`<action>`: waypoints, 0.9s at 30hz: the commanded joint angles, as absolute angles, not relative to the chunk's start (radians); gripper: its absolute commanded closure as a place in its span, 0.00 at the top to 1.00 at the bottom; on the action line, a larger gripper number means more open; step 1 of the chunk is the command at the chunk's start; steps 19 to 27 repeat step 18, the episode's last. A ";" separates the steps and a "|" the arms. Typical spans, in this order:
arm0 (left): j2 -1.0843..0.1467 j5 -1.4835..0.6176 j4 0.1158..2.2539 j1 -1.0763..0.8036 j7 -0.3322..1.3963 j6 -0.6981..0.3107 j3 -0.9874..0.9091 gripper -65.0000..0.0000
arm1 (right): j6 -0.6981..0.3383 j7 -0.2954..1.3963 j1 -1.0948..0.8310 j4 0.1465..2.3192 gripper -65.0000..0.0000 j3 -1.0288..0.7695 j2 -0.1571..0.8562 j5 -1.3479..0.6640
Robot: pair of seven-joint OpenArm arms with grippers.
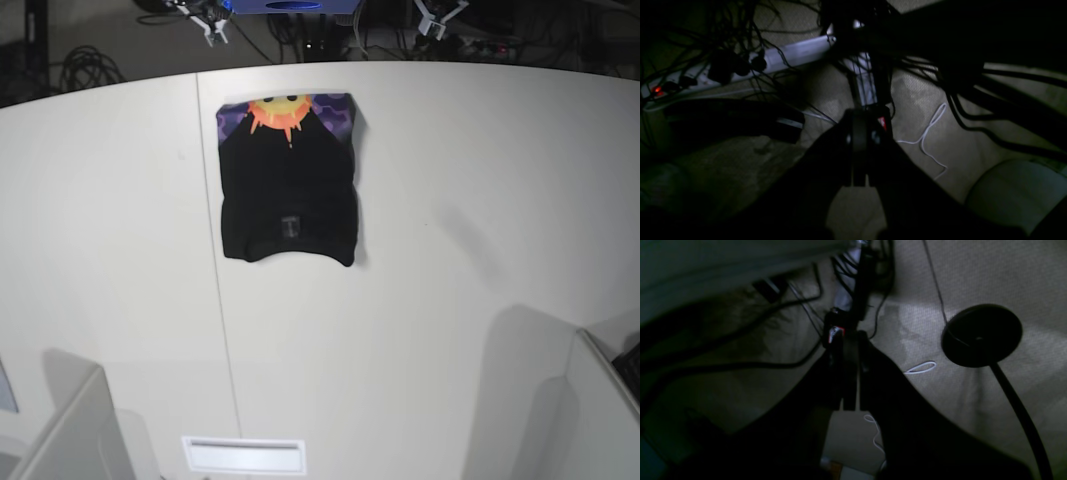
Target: Fold the T-shirt properly
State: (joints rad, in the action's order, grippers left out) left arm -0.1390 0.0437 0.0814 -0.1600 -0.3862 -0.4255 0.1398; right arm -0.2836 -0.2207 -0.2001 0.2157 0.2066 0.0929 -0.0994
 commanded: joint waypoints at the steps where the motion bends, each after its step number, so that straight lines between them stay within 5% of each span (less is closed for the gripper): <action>1: -0.145 0.036 0.081 -0.153 -0.390 -0.435 0.136 0.00 | -0.269 -0.222 -0.209 0.213 0.00 0.203 0.110 -0.101; 27: -0.145 0.044 0.176 -0.147 -0.400 -0.435 0.147 0.00 | -0.263 -0.226 -0.199 0.213 0.00 0.203 0.076 -0.101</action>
